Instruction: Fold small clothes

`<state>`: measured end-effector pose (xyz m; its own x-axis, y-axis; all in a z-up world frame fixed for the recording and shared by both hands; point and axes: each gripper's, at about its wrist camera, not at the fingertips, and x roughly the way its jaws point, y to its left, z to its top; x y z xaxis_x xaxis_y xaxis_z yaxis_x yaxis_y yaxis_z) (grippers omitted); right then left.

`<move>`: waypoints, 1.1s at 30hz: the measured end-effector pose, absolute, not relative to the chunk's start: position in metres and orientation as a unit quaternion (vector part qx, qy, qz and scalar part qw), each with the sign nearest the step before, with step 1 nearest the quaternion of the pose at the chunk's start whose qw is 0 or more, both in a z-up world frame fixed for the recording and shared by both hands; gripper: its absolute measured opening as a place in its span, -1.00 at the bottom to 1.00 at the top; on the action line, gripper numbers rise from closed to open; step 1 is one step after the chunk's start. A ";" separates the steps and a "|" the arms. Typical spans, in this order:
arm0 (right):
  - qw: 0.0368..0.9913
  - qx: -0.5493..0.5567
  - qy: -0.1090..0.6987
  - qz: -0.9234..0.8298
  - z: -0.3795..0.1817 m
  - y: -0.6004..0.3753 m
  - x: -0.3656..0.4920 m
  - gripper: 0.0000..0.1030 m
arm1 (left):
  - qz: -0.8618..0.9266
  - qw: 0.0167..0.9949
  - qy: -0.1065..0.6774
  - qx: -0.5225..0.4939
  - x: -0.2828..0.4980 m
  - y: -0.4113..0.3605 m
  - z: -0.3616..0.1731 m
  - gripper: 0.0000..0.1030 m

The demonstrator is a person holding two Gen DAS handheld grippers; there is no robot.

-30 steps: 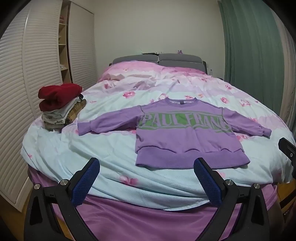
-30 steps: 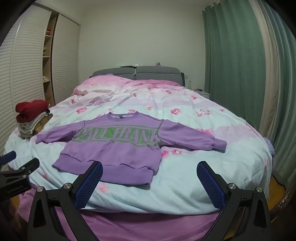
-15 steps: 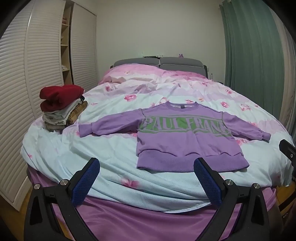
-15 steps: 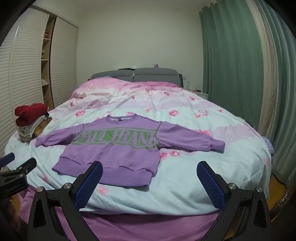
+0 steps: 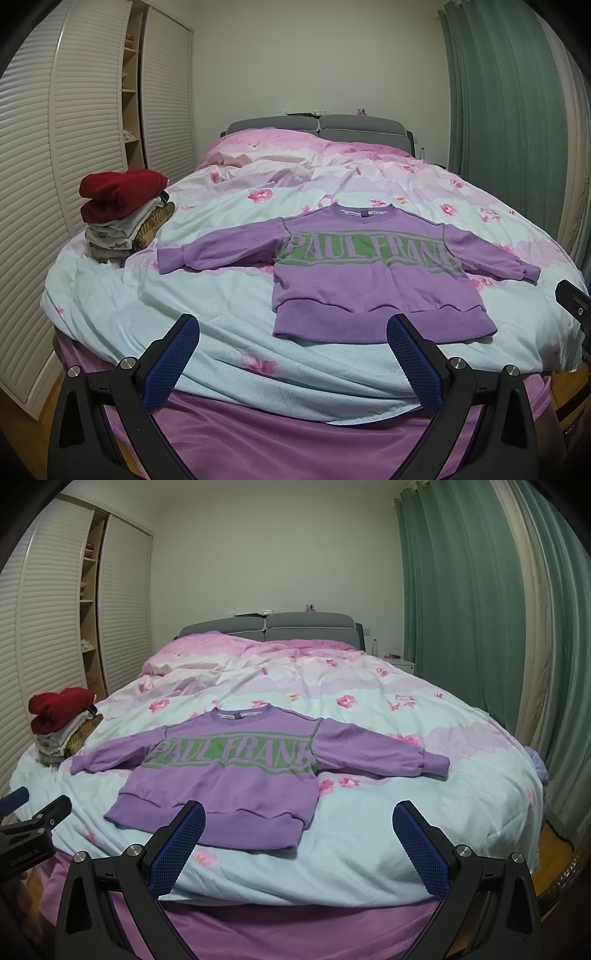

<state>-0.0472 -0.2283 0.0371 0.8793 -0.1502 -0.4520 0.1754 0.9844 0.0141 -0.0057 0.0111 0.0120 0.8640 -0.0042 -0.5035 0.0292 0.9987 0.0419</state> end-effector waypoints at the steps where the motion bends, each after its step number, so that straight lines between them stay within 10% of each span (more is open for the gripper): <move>1: 0.969 0.027 0.230 -0.084 0.037 -0.228 -0.047 0.99 | -0.009 0.965 0.261 0.024 -0.006 0.011 0.012 1.00; 33: 0.969 0.031 0.230 -0.084 0.037 -0.231 -0.047 0.99 | -0.009 0.965 0.260 0.022 -0.007 0.013 0.012 1.00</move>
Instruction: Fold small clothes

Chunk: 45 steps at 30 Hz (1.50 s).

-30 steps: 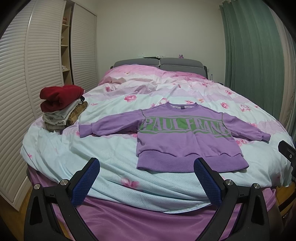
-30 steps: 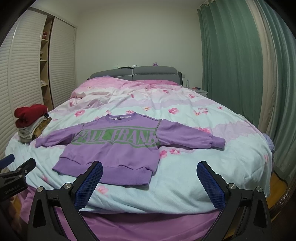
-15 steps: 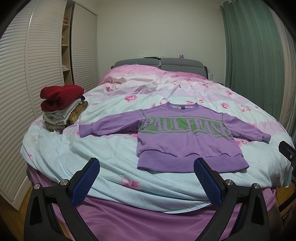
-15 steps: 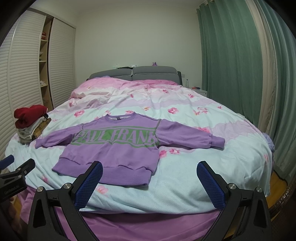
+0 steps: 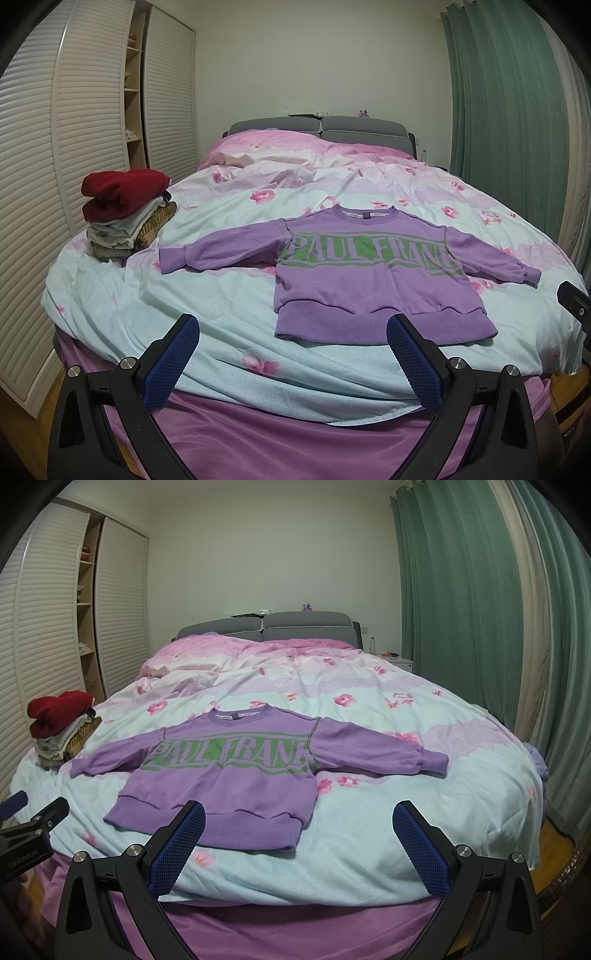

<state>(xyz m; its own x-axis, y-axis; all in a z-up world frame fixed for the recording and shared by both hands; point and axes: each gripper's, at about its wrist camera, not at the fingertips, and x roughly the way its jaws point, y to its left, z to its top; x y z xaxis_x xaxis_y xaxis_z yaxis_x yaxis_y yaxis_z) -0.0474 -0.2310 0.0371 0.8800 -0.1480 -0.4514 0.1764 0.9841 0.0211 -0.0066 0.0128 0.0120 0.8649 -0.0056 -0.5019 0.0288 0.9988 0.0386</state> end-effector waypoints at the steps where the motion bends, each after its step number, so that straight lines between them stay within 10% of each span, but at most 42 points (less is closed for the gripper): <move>1: 0.969 0.031 0.230 -0.084 0.037 -0.230 -0.047 0.99 | -0.009 0.965 0.260 0.022 -0.007 0.013 0.012 1.00; 27: 0.975 -0.001 0.212 -0.060 0.057 -0.200 -0.020 0.99 | 0.027 0.970 0.240 0.016 0.013 0.039 0.036 1.00; 45: 0.962 -0.090 0.219 0.137 0.045 0.020 0.124 0.99 | 0.204 0.945 0.256 -0.030 0.062 0.219 0.025 1.00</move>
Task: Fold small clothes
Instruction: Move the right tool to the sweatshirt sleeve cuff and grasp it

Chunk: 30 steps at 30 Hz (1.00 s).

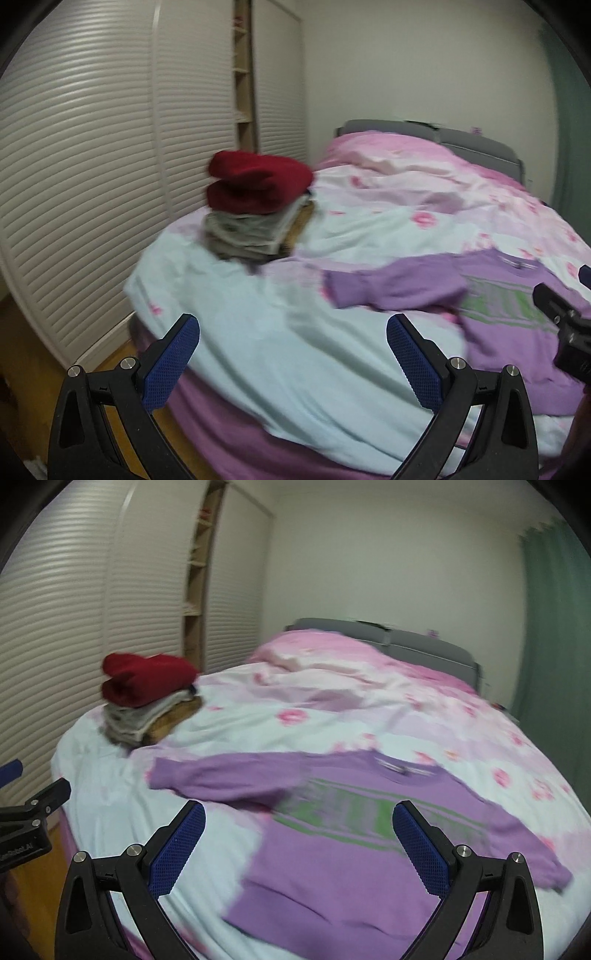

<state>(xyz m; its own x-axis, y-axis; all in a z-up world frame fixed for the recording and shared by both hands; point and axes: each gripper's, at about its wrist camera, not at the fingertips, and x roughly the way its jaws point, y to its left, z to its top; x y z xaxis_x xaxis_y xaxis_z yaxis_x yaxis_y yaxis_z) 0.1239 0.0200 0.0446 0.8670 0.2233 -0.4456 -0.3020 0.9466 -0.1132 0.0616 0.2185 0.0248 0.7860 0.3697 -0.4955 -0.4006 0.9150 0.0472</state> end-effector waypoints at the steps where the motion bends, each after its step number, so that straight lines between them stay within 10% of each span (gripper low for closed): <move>1: 0.960 -0.097 0.219 0.145 0.042 0.034 0.127 0.99 | 0.212 0.942 0.257 -0.033 0.063 0.228 0.023 1.00; 11: 0.925 -0.245 0.213 0.198 -0.019 0.168 0.170 0.96 | 0.264 0.921 0.280 -0.058 0.081 0.299 -0.010 1.00; 16: 0.901 -0.302 0.242 0.196 -0.047 0.196 0.195 0.50 | 0.269 0.914 0.295 -0.075 0.094 0.315 -0.029 1.00; 26: 0.875 -0.371 0.254 0.178 -0.078 0.233 0.228 0.21 | 0.266 0.909 0.306 -0.094 0.115 0.327 -0.049 1.00; 30: 0.871 -0.383 0.250 0.181 -0.084 0.249 0.236 -0.28 | 0.267 0.908 0.309 -0.097 0.120 0.328 -0.051 1.00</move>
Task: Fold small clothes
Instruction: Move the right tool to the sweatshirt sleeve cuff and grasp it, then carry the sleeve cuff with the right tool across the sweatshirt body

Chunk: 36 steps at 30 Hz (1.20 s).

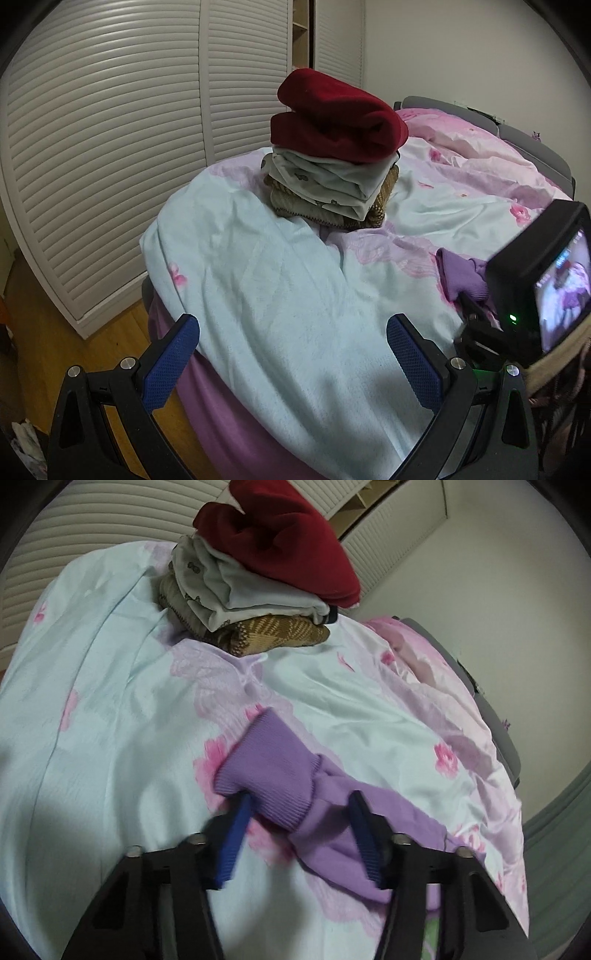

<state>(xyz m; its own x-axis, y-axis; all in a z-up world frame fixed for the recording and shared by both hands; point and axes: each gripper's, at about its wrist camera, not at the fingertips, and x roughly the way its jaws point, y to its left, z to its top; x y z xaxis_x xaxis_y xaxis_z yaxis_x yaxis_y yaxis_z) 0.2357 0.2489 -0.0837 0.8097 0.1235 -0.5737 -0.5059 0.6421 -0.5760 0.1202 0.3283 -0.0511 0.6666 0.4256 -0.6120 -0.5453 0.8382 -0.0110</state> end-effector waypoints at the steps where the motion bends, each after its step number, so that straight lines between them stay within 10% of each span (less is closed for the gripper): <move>1: 0.871 -0.381 0.250 0.182 -0.084 0.251 0.237 -0.36 | 0.268 0.908 0.308 -0.097 0.121 0.328 -0.050 1.00; 7: 0.893 -0.305 0.265 0.196 -0.061 0.233 0.254 -0.98 | 0.269 0.911 0.297 -0.093 0.121 0.324 -0.039 1.00; 17: 0.948 -0.040 0.282 0.145 0.025 0.068 0.297 -0.99 | 0.208 0.941 0.256 -0.074 0.156 0.259 0.007 1.00; 23: 0.932 -0.070 0.296 0.197 0.029 0.035 0.302 -0.97 | 0.178 0.951 0.241 -0.082 0.166 0.222 0.028 1.00; 25: 0.928 -0.091 0.290 0.214 0.026 0.047 0.290 -0.79 | 0.187 0.948 0.246 -0.074 0.162 0.224 0.027 1.00; 28: 0.925 -0.118 0.258 0.253 0.023 0.079 0.262 0.28 | 0.205 0.942 0.256 -0.068 0.149 0.234 0.022 1.00; 36: 0.879 -0.264 0.225 0.326 -0.005 0.187 0.226 0.27 | 0.271 0.921 0.268 -0.082 0.113 0.293 0.005 1.00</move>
